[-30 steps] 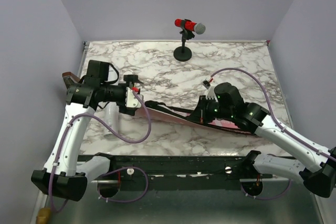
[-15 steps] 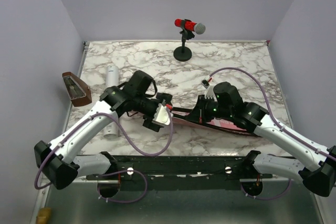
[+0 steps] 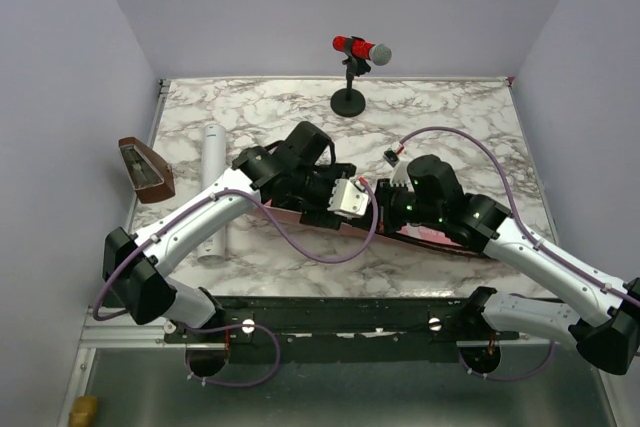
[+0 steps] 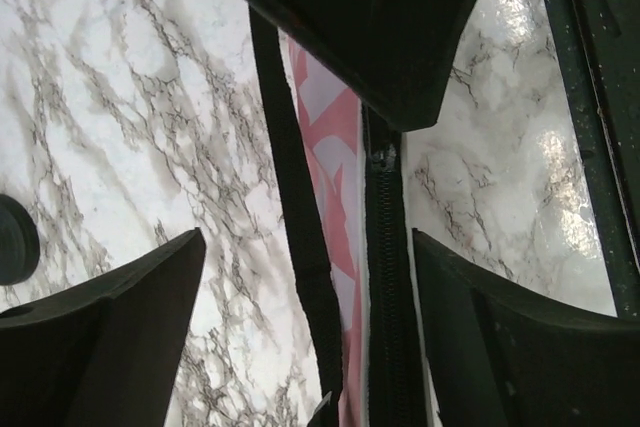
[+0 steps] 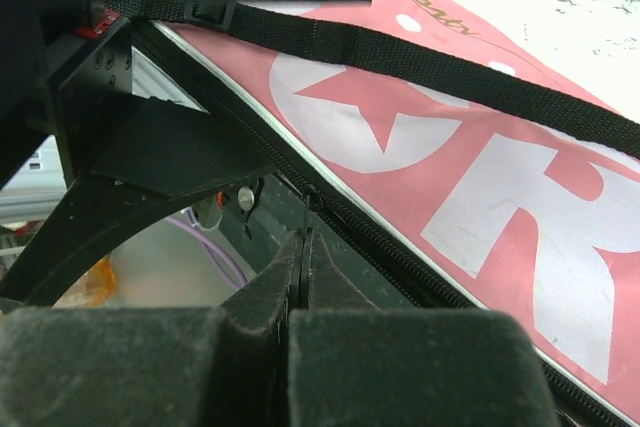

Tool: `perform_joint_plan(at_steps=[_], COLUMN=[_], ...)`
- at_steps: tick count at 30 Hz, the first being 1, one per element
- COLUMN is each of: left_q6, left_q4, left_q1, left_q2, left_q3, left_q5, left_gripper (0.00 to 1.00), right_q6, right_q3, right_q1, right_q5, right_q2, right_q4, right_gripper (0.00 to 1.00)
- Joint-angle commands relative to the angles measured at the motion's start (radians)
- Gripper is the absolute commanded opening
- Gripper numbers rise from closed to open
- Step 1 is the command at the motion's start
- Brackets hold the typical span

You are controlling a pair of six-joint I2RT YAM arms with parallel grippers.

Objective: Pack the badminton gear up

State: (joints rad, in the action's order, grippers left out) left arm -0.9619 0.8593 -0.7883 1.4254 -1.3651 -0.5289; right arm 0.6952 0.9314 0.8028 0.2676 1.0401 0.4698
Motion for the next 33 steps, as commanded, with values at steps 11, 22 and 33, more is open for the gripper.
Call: perform_joint_plan(at_steps=[11,22,33], left_q6=[-0.017,-0.064,-0.204], left_q4=[0.043,0.127,0.135], left_q1=[-0.031,0.007,0.176], left_q2=[-0.003,-0.019,-0.06], left_q3=[0.026,-0.073,0.014], left_q5=[0.055,0.055,0.046], left_gripper=[0.1,0.0,0.0], right_q6=[-0.006,-0.011,0.013], right_q3=[0.069,0.09,0.054], right_q1=[-0.004,-0.004,-0.005], right_q5=[-0.047,-0.16,-0.234], right_q2=[-0.02,-0.086,-0.138], right_q4=[-0.005,0.107,0.168], right_gripper=[0.0,0.0,0.01])
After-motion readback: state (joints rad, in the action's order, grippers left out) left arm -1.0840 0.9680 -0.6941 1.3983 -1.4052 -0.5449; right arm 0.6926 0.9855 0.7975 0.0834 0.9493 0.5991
